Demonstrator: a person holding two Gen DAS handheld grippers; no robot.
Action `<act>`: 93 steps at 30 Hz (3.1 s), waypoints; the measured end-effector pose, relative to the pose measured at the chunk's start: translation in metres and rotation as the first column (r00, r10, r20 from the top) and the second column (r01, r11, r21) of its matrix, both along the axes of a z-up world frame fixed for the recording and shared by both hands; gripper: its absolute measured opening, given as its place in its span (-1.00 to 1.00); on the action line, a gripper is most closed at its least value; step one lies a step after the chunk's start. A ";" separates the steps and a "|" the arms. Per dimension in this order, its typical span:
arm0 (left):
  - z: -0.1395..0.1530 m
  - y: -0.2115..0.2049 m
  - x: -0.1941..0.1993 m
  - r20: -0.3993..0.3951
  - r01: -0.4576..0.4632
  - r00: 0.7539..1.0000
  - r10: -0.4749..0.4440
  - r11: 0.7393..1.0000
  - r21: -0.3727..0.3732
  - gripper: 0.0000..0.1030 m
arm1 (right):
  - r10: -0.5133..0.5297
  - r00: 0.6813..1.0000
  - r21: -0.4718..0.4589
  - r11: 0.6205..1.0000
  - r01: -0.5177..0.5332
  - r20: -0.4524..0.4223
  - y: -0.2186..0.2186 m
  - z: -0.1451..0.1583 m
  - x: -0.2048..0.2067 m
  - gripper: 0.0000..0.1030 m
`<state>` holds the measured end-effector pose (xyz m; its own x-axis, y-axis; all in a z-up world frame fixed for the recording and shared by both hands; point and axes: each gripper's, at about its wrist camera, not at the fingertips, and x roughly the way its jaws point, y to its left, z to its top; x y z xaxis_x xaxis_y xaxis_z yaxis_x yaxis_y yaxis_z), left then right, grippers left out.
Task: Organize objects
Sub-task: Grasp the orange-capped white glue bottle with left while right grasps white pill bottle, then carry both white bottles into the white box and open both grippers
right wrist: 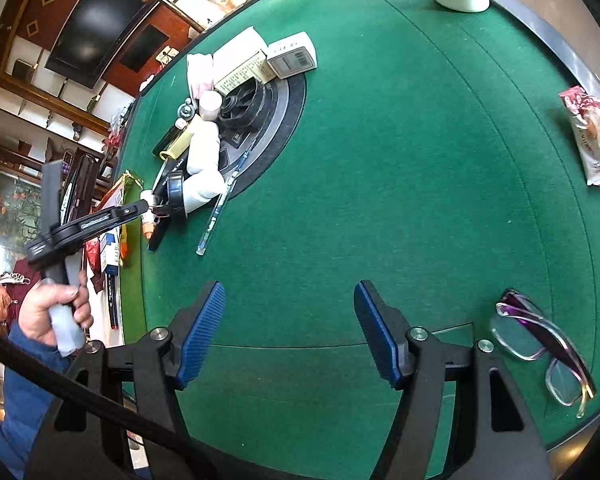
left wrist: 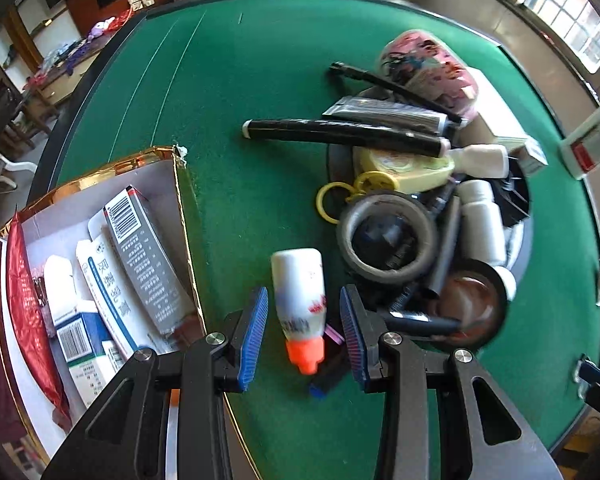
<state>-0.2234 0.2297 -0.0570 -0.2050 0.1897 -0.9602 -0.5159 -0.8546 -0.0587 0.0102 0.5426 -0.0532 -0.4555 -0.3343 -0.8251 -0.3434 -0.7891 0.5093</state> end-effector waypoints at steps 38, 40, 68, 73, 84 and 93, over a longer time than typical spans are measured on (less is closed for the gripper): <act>-0.003 -0.031 0.180 -0.069 0.225 0.972 -0.225 0.974 -0.007 -0.56 | 0.194 0.969 0.207 0.952 -0.224 0.156 -0.103 -0.030 -0.215 -0.28; -0.002 -0.033 0.181 -0.071 0.230 0.971 -0.229 0.973 -0.003 -0.56 | 0.195 0.968 0.212 0.951 -0.227 0.159 -0.106 -0.034 -0.215 -0.30; -0.007 -0.017 0.178 -0.084 0.236 0.968 -0.236 0.972 -0.009 -0.55 | 0.305 0.936 0.330 0.878 -0.347 0.173 -0.090 -0.030 -0.042 -0.35; -0.011 -0.018 0.169 -0.088 0.234 0.968 -0.234 0.972 -0.010 -0.54 | 0.282 0.940 0.361 0.871 -0.334 0.191 -0.092 -0.037 -0.048 -0.35; -0.013 -0.013 0.168 -0.091 0.222 0.971 -0.223 0.975 -0.017 -0.45 | 0.248 0.955 0.386 0.874 -0.294 0.165 -0.094 -0.037 -0.043 -0.14; -0.013 -0.015 0.172 -0.117 0.214 0.970 -0.213 0.977 -0.009 -0.56 | 0.283 0.943 0.413 0.848 -0.332 0.177 -0.101 -0.036 -0.042 0.06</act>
<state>-0.0514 0.2149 -0.0703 -0.2699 0.2446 -0.9313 -0.6898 -0.7239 0.0098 -0.0322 0.4418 -0.0891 -0.2912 -0.0426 -0.9557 -0.0791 -0.9945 0.0685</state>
